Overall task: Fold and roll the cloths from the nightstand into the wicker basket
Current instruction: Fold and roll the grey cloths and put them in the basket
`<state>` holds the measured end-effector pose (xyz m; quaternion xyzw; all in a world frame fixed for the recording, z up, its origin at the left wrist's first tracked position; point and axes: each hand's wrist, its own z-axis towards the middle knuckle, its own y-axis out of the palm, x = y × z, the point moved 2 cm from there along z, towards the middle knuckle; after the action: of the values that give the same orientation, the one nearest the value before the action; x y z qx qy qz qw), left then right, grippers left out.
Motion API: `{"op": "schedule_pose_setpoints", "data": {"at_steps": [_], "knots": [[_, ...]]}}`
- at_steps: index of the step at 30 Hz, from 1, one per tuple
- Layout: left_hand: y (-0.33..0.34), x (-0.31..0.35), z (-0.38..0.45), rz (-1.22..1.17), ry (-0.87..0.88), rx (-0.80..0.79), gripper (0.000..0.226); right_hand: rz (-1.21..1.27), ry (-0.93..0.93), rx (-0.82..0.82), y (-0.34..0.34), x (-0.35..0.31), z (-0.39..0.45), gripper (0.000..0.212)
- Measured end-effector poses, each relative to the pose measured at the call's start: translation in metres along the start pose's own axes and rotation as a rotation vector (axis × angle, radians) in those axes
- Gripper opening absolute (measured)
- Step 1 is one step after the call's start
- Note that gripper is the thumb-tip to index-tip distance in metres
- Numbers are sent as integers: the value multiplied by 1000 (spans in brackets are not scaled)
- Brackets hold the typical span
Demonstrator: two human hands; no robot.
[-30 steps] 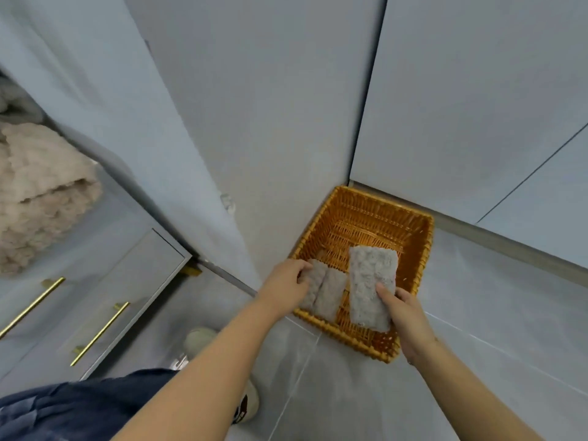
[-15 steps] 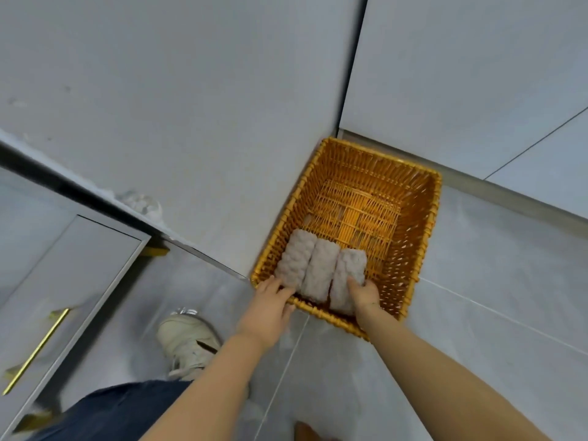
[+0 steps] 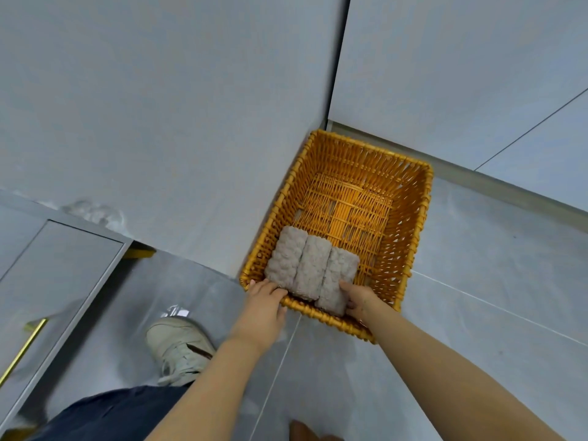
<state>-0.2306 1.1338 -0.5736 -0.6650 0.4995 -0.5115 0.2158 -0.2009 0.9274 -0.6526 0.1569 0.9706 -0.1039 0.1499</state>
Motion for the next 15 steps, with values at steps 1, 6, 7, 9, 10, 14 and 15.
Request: {"op": "schedule_pose_setpoints", "data": {"at_steps": [1, 6, 7, 9, 10, 14, 15], "knots": [[0, 0, 0, 9, 3, 0, 36, -82, -54, 29, -2, -1, 1, 62], [-2, -1, -1, 23, 3, -16, 37, -485, -237, 99, -12, 0, 1, 61], [-2, -1, -1, 42, 0, -25, 38, -450, -196, 61, -10, 1, 1, 59], [-2, 0, -1, 63, -1, -30, 38, -336, -111, 1, -5, 5, 1, 52], [-3, 1, 0, 61, 0, -32, 38, -288, -98, -9, -2, 6, 2, 50], [-5, -2, -1, 9, -1, -59, 37, -152, -45, -42, 3, 7, -1, 51], [-6, -3, -1, -17, 0, -64, 37, -150, -32, -45, 2, 8, -2, 53]]}}
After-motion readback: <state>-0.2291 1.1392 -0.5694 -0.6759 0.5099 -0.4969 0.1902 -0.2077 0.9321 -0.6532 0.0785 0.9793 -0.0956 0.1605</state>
